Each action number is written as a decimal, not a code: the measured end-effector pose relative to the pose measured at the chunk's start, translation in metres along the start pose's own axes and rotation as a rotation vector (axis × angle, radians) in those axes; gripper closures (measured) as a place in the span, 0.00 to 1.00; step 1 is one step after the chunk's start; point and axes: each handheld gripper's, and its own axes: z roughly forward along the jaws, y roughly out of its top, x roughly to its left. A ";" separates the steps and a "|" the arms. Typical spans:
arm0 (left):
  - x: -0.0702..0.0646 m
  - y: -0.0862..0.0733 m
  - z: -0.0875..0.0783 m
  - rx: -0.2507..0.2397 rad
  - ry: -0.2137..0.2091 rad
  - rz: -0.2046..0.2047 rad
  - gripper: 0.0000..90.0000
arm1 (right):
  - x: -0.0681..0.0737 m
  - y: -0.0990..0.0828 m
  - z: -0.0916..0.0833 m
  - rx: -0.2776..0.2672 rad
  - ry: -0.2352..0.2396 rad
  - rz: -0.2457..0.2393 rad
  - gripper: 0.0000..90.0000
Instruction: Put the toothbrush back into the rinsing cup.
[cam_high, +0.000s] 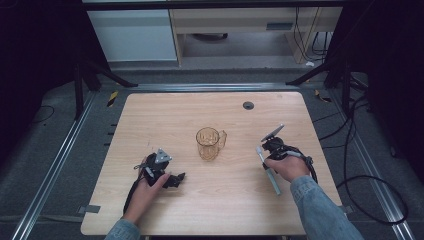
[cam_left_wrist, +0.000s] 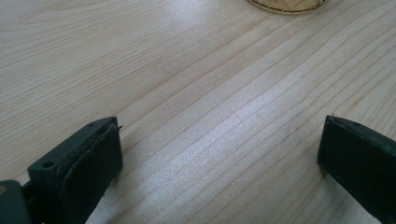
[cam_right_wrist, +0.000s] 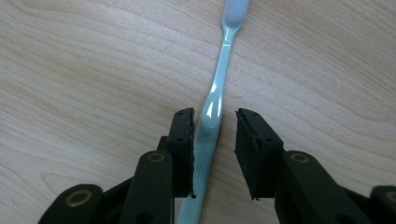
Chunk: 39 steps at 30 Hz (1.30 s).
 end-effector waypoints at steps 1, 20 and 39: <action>0.000 0.000 0.000 0.000 0.000 0.000 0.00 | 0.000 0.001 -0.001 0.004 0.000 0.003 0.75; 0.000 0.000 0.000 0.000 0.000 0.000 0.00 | 0.005 0.010 0.001 0.031 -0.003 -0.022 0.74; 0.000 0.000 0.000 0.000 0.000 0.000 0.00 | 0.005 0.012 0.008 0.057 -0.006 -0.025 0.76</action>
